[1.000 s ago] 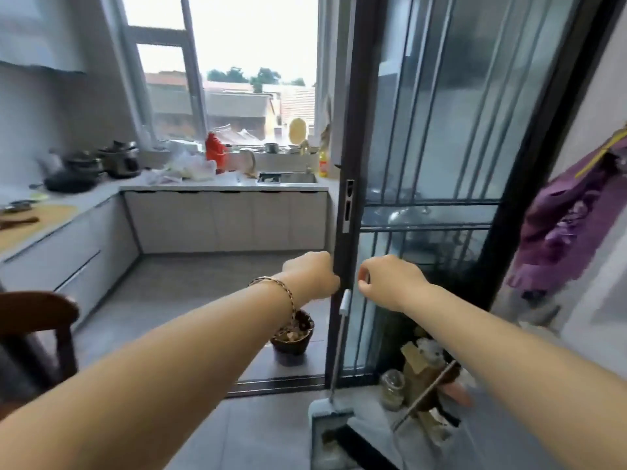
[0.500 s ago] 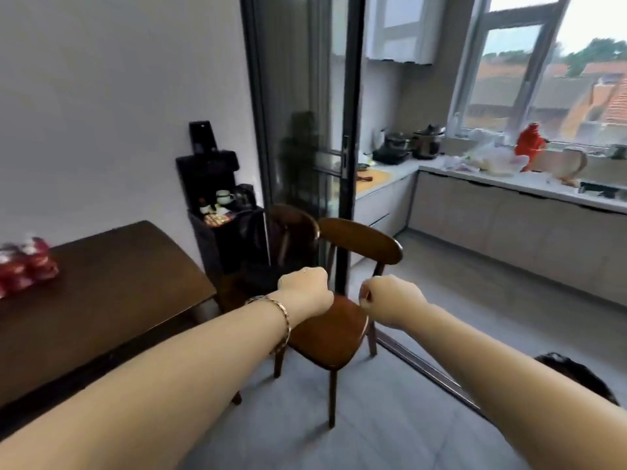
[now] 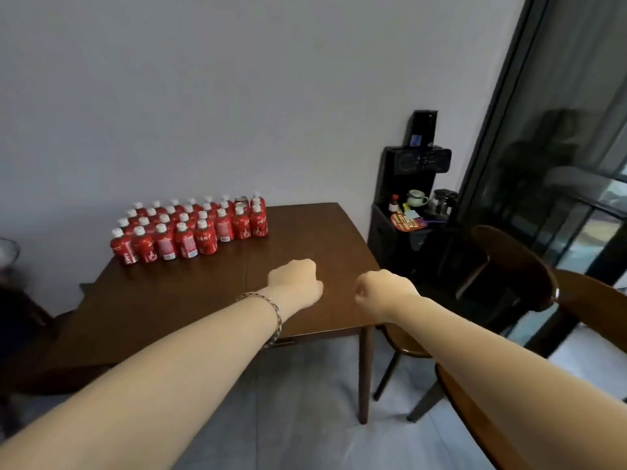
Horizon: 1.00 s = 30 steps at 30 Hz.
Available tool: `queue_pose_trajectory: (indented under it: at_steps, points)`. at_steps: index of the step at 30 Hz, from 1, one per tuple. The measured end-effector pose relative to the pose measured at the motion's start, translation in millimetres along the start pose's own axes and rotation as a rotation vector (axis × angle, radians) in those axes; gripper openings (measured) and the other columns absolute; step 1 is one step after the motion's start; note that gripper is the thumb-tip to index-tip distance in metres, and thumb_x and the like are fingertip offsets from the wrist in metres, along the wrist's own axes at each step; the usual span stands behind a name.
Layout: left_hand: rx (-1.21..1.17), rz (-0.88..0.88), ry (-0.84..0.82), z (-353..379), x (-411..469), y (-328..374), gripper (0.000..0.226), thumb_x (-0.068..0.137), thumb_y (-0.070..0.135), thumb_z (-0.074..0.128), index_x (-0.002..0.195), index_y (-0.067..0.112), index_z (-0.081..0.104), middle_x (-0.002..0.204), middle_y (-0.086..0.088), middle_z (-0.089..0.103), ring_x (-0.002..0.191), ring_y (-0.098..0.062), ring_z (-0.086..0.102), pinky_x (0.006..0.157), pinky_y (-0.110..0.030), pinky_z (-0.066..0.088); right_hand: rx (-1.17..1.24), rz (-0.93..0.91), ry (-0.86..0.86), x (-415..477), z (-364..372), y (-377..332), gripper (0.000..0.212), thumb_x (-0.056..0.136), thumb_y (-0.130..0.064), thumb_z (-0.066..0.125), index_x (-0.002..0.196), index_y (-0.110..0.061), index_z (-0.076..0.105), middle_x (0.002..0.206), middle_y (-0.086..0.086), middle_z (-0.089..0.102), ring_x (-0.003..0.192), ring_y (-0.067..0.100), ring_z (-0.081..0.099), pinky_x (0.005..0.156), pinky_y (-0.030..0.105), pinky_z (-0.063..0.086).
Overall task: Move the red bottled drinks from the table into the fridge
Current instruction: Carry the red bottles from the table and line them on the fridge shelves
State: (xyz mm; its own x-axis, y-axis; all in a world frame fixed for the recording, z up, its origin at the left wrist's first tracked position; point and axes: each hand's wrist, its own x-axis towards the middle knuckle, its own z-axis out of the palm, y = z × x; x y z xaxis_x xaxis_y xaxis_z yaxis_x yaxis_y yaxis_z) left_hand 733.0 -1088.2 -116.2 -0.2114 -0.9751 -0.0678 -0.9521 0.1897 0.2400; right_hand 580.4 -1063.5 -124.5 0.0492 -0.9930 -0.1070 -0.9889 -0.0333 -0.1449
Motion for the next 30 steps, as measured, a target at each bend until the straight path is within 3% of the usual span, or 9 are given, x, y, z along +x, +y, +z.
queue_pose_trajectory:
  at_steps: [9, 13, 18, 21, 25, 30]
  points:
    - [-0.072, -0.258, 0.157, -40.8, 170.9, -140.1, 0.019, 0.095, 0.026, 0.044, 0.103, 0.016, 0.057, 0.092, 0.001, 0.06, 0.082, -0.017, 0.058, 0.064, -0.028, 0.045, -0.053, -0.19, -0.047, 240.5, -7.0, -77.9, 0.029, 0.092, -0.023, 0.044, 0.114, -0.015, 0.061, 0.113, 0.005, 0.064, 0.1, 0.026, 0.062, 0.086, 0.038, 0.052]
    - [-0.105, -0.302, 0.18, -48.8, 222.0, -189.1, 0.017, 0.095, 0.024, 0.042, 0.1, 0.017, 0.057, 0.094, -0.002, 0.061, 0.085, -0.02, 0.059, 0.073, -0.034, 0.052, -0.036, -0.205, -0.068, 313.2, -3.8, -104.1, 0.029, 0.091, -0.023, 0.043, 0.111, -0.015, 0.062, 0.112, 0.005, 0.065, 0.099, 0.026, 0.062, 0.084, 0.037, 0.052]
    - [-0.164, -0.338, 0.177, -33.5, 309.7, -279.4, 0.015, 0.094, 0.02, 0.044, 0.098, 0.013, 0.057, 0.095, -0.004, 0.062, 0.086, -0.022, 0.059, 0.069, -0.032, 0.048, -0.005, -0.179, -0.104, 419.1, 24.6, -154.5, 0.029, 0.091, -0.02, 0.041, 0.111, -0.017, 0.061, 0.112, 0.003, 0.063, 0.098, 0.025, 0.062, 0.077, 0.031, 0.049]
    - [-0.266, -0.374, 0.141, -20.1, 358.7, -321.0, 0.019, 0.093, 0.022, 0.045, 0.107, 0.013, 0.055, 0.102, -0.004, 0.06, 0.089, -0.023, 0.058, 0.069, -0.032, 0.048, 0.09, -0.138, -0.103, 465.9, 47.5, -175.9, 0.031, 0.09, -0.02, 0.042, 0.115, -0.018, 0.061, 0.118, 0.004, 0.057, 0.101, 0.025, 0.06, 0.083, 0.033, 0.05]
    - [-0.41, -0.398, 0.101, 5.5, 423.5, -365.5, 0.028, 0.092, 0.02, 0.047, 0.117, 0.008, 0.051, 0.115, -0.009, 0.054, 0.104, -0.027, 0.054, 0.082, -0.035, 0.047, 0.199, -0.087, -0.131, 526.2, 81.9, -198.5, 0.04, 0.092, -0.025, 0.047, 0.132, -0.022, 0.047, 0.133, 0.005, 0.039, 0.119, 0.025, 0.046, 0.093, 0.037, 0.046]
    - [-0.597, -0.486, 0.122, 42.6, 495.1, -398.8, 0.044, 0.091, 0.017, 0.051, 0.131, 0.002, 0.043, 0.13, -0.013, 0.044, 0.117, -0.029, 0.048, 0.096, -0.037, 0.044, 0.331, 0.033, -0.136, 597.1, 115.3, -205.5, 0.056, 0.09, -0.031, 0.056, 0.142, -0.03, 0.033, 0.151, 0.012, 0.012, 0.139, 0.029, 0.017, 0.107, 0.041, 0.034]
